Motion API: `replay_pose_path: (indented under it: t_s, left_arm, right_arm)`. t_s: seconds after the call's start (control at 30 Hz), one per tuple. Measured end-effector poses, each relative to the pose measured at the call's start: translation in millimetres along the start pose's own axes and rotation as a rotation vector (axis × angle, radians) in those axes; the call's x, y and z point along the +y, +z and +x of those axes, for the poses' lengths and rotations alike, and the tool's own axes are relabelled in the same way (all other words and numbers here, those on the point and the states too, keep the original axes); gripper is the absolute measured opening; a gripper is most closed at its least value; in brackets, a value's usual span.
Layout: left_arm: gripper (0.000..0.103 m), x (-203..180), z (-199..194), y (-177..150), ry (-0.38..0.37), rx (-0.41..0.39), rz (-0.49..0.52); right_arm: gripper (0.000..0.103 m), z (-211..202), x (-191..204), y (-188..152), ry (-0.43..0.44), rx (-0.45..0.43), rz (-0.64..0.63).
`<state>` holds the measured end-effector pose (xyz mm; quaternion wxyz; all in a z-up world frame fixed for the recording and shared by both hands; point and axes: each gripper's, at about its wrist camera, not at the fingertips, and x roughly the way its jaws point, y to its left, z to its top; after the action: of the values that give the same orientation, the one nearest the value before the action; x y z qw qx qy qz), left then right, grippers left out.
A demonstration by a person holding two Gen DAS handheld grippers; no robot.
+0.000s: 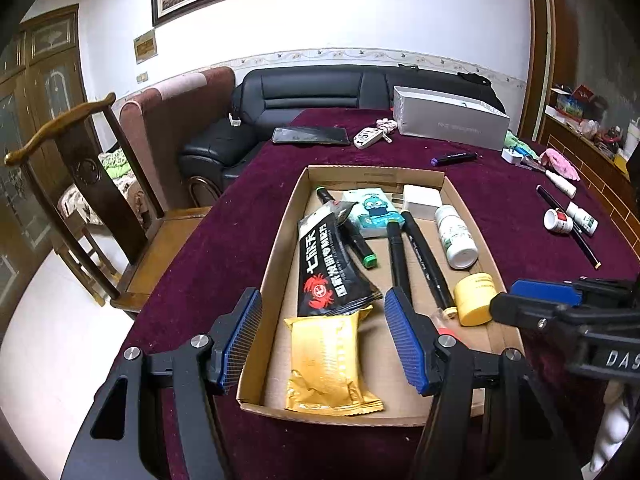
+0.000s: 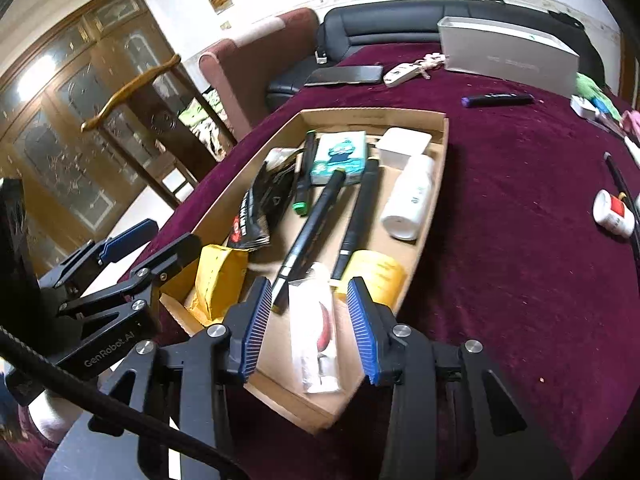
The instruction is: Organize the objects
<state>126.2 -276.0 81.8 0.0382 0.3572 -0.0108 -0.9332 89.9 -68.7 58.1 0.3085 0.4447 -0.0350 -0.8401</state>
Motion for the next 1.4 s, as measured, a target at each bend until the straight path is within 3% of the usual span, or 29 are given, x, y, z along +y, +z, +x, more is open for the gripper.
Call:
replay_pose_path:
  t_s: [0.5, 0.77, 1.1, 1.4]
  left_arm:
    - [0.064, -49.1, -17.5, 5.3, -0.007, 0.005, 0.104]
    - [0.064, -78.1, -19.0, 9.8, -0.164, 0.064, 0.102]
    - [0.064, -152.3, -5.1, 14.8, -0.369, 0.158, 0.168]
    - [0.064, -218.7, 26.6, 44.4, -0.402, 0.161, 0.303]
  right_arm:
    - [0.050, -48.5, -60.6, -16.4, 0.007, -0.092, 0.142]
    - [0.050, -94.0, -130.3, -39.8, -0.088, -0.156, 0.255]
    - [0.051, -158.9, -237.8, -80.6, -0.250, -0.241, 0.480]
    - [0.051, -167.2, -276.1, -77.9, -0.263, -0.252, 0.545]
